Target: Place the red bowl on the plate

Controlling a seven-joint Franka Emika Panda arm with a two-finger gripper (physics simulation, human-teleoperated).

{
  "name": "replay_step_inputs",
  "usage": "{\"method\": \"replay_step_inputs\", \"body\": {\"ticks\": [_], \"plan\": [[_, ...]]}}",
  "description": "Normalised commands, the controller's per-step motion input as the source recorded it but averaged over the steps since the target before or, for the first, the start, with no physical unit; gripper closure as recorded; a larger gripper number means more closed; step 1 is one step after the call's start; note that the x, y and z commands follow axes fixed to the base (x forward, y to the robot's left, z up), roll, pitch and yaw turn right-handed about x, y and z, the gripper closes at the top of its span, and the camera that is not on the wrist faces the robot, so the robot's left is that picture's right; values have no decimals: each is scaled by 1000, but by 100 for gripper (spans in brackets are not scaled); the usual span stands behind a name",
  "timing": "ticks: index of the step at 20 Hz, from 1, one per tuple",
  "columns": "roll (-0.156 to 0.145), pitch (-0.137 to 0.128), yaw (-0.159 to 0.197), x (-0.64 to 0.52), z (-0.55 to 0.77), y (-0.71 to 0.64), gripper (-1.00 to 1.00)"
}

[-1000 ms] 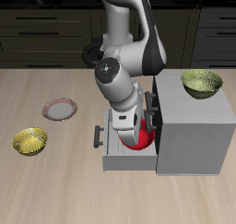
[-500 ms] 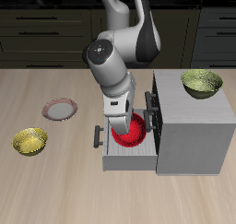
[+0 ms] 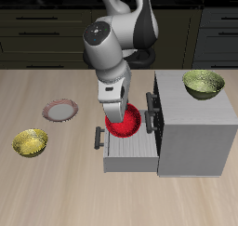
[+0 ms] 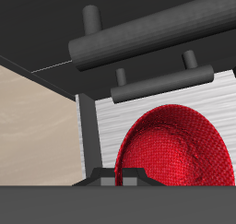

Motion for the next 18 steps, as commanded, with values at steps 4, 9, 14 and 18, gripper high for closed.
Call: {"method": "replay_step_inputs", "body": {"ticks": [4,9,14,18], "plan": [[-17,-14,-33,-98,229,-99,100],[-29,-30,-72,-110,264,-139,100],[-7,-26,-71,-112,237,-77,100],[-40,-29,-211,-145,416,-162,100]]}}
